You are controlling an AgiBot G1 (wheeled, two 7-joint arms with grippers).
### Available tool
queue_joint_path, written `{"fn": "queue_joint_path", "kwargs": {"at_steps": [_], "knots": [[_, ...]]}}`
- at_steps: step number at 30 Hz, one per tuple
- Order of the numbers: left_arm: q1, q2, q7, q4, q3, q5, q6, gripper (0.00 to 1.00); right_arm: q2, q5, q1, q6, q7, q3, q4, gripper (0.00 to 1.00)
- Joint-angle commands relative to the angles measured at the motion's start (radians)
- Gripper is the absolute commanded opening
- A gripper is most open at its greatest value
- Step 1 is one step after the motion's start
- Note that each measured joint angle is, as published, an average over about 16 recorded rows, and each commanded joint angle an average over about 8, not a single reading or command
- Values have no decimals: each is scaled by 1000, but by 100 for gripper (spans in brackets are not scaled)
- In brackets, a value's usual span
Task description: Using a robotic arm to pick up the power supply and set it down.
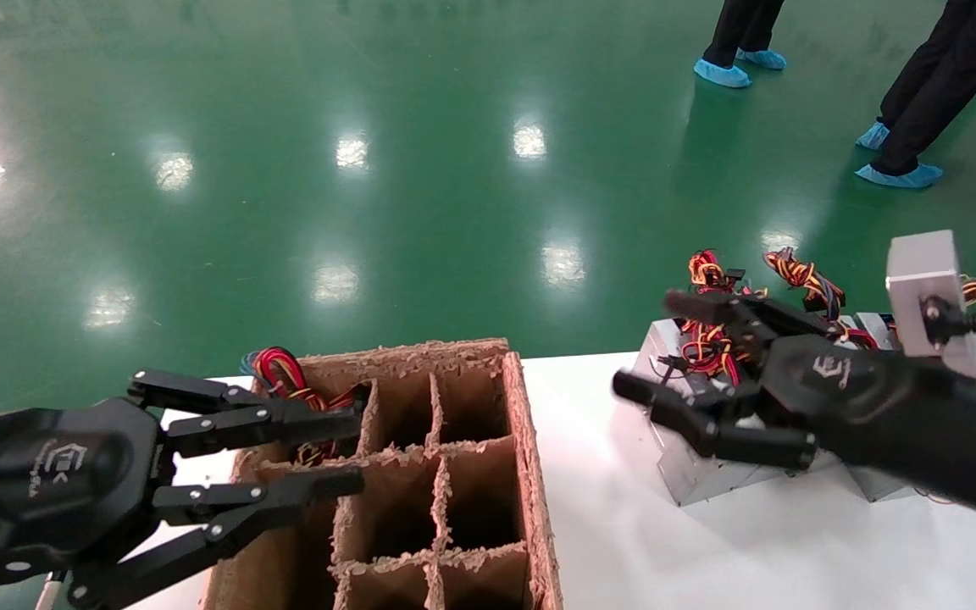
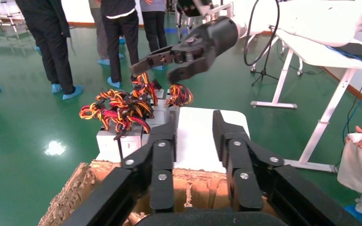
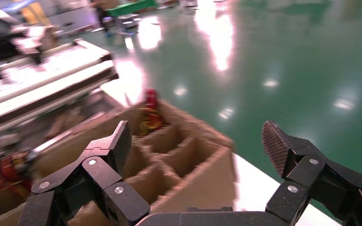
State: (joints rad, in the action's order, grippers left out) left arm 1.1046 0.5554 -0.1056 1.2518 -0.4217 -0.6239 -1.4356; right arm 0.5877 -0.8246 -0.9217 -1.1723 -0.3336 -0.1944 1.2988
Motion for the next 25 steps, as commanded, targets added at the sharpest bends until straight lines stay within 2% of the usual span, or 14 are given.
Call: {"fn": "queue_joint_path", "kwargs": {"at_steps": [1, 15, 20, 25], "knots": [[0, 0, 0, 0, 0, 0, 0, 100, 3, 13, -20, -43, 19, -11, -2, 100], [0, 0, 0, 0, 0, 0, 0, 100, 24, 94, -153, -324, 145, -85, -14, 100], [0, 0, 0, 0, 0, 0, 0, 100, 27, 107, -172, -366, 160, -96, -16, 100], [0, 0, 0, 0, 0, 0, 0, 100, 27, 107, -171, -362, 157, -96, -17, 100]]}}
